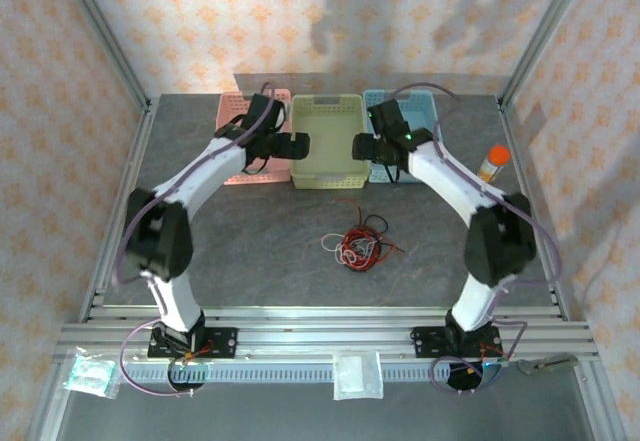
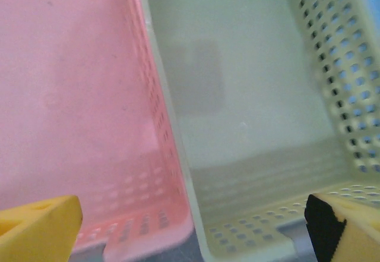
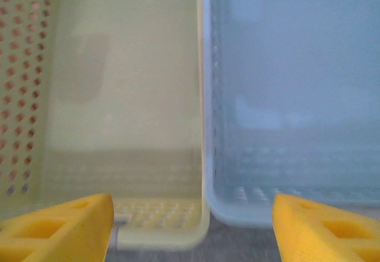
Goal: Untangle the cables
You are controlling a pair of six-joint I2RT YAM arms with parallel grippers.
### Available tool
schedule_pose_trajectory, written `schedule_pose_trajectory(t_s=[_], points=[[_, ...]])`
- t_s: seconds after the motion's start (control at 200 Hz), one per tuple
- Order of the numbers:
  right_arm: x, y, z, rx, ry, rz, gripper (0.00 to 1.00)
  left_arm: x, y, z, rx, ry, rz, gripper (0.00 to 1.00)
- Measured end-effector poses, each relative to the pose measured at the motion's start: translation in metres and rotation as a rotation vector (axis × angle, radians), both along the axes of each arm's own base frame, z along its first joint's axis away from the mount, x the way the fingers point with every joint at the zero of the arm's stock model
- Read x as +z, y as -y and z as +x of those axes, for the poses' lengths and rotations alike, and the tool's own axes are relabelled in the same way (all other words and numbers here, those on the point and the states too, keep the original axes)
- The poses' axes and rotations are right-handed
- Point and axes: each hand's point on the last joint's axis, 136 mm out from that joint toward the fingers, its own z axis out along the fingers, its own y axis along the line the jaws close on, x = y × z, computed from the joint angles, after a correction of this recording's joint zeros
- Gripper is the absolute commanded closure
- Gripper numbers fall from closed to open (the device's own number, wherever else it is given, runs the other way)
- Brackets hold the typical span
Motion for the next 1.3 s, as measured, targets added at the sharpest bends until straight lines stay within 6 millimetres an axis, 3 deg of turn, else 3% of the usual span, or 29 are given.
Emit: schedule_pose_trajectory(t_s=[0.075,0.18,0.285,0.355,0.451,0.631,0.756,0.951,1.162,1.297], points=[[0.010,-0.004,-0.026,0.036,0.037,0.017,0.33,0.023,0.001,-0.024,0.015,0.068,-0.041,0.01],[0.006,-0.016,-0.060,0.103,0.062,0.042,0.34,0.032,0.014,-0.056,0.013,0.117,-0.087,0.01],[-0.020,-0.028,-0.091,0.171,0.055,0.041,0.30,0.014,0.027,-0.087,0.013,0.112,-0.123,0.01],[-0.042,-0.035,-0.110,0.214,0.049,0.014,0.20,-0.004,0.030,-0.106,0.031,0.100,-0.157,0.01],[-0.066,-0.040,-0.125,0.264,0.036,-0.020,0.15,-0.024,0.030,-0.126,0.074,0.090,-0.225,0.01],[-0.087,-0.039,-0.108,0.275,0.067,-0.149,0.26,-0.047,0.019,-0.139,0.173,0.100,-0.333,0.01],[-0.094,-0.039,-0.099,0.303,0.088,-0.222,0.28,-0.037,0.017,-0.138,0.200,0.137,-0.383,0.01],[-0.090,-0.050,-0.079,0.348,0.149,-0.279,0.31,-0.014,0.015,-0.133,0.209,0.196,-0.483,0.01],[-0.102,-0.057,-0.069,0.400,0.164,-0.336,0.36,-0.033,-0.005,-0.133,0.249,0.165,-0.571,0.01],[-0.110,-0.057,-0.064,0.419,0.156,-0.378,0.41,-0.034,-0.002,-0.134,0.231,0.151,-0.598,0.01]])
